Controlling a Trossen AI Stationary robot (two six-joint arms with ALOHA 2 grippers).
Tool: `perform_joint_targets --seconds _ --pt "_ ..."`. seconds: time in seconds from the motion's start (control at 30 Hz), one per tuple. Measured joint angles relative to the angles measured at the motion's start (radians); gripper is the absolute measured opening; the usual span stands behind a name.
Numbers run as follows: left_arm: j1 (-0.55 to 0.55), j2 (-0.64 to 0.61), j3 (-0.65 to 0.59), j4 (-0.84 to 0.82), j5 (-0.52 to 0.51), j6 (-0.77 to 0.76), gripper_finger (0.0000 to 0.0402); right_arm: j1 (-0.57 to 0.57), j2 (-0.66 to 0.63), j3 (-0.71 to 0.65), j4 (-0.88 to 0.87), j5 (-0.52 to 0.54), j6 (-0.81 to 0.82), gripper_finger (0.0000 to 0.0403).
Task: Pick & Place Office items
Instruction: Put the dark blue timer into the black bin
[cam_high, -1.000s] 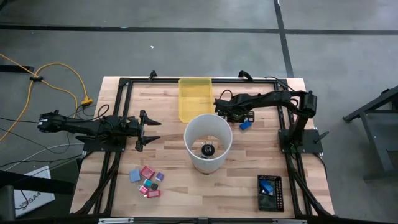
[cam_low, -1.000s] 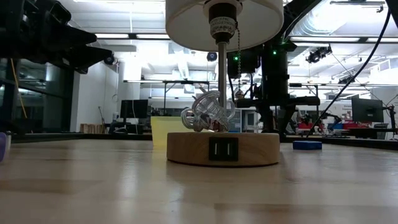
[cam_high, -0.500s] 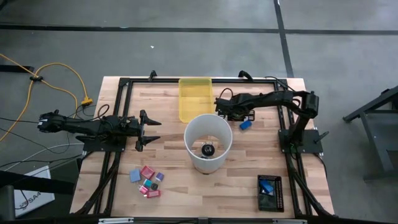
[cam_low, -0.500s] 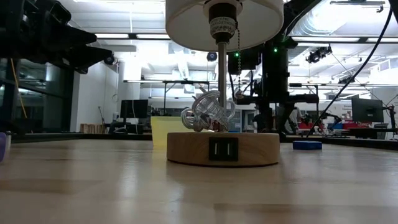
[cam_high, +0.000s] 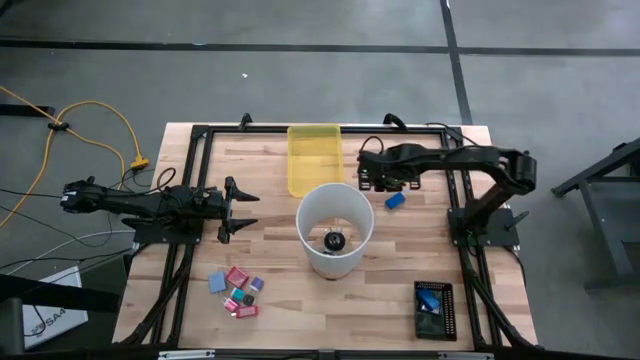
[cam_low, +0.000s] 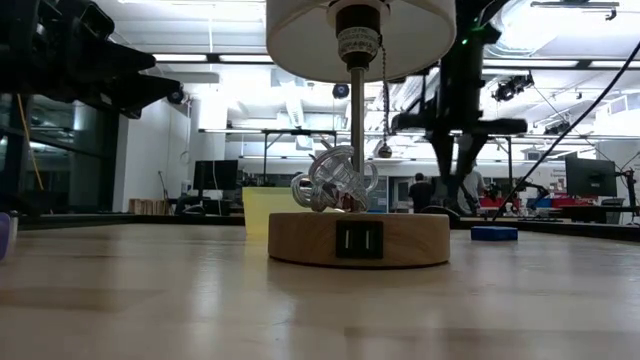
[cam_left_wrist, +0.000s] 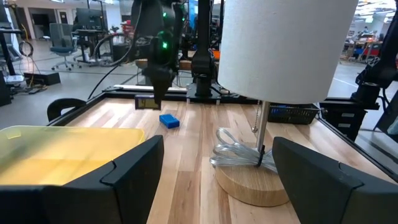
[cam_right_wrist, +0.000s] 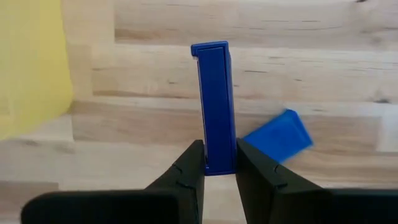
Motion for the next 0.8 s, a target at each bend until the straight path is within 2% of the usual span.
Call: perform_joint_targets --seconds 0.4,0.8 --pt "0.000 0.000 0.000 0.000 0.000 0.000 0.0293 0.074 -0.116 0.000 -0.129 0.001 -0.029 0.0060" --pt "0.000 0.000 0.000 0.000 0.000 0.000 0.0293 0.251 -0.140 0.000 -0.220 -0.010 0.073 0.0060"
